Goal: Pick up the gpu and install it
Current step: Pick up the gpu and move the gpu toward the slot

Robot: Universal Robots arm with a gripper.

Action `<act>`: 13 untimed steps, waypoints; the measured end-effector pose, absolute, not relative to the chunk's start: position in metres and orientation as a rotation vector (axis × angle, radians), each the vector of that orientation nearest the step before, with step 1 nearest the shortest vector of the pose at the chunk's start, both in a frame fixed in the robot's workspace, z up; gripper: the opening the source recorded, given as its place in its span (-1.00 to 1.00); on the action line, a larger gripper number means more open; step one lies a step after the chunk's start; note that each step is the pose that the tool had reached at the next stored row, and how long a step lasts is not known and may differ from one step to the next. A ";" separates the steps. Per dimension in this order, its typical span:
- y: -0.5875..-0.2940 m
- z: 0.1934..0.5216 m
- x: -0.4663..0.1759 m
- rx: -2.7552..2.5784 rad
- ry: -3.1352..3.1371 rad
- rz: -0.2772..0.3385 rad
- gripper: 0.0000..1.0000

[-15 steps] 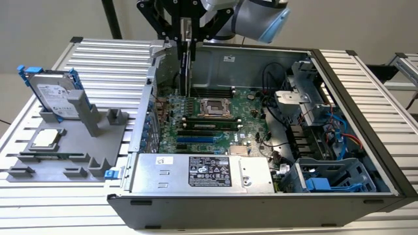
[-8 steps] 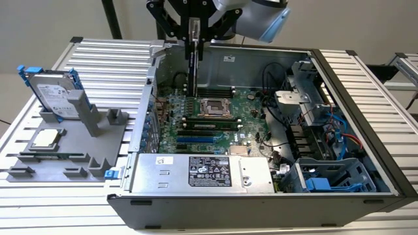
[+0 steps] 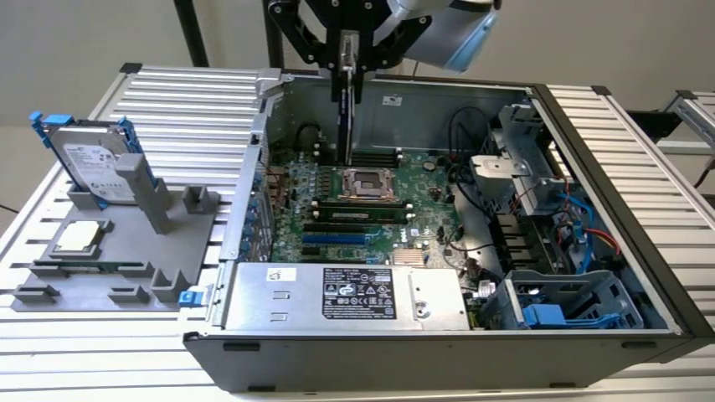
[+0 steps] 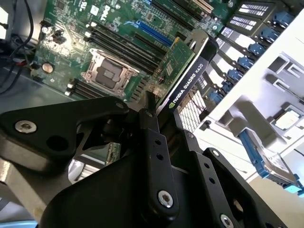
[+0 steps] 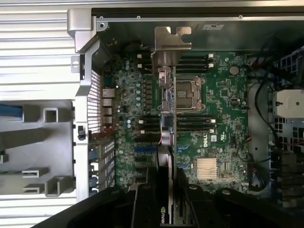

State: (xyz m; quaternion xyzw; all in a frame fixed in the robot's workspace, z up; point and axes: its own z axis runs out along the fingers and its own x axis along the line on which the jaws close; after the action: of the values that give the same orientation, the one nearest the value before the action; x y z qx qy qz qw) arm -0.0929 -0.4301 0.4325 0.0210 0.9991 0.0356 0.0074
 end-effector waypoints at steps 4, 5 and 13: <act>-0.429 0.432 -0.086 0.066 3.124 0.111 -1.00; -0.429 0.432 -0.084 0.066 3.124 0.111 -1.00; -0.428 0.432 -0.070 0.066 3.124 0.111 -1.00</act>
State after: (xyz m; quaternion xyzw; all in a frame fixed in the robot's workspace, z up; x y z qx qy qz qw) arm -0.0701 -0.4276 0.4325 0.0210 0.9991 0.0356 0.0074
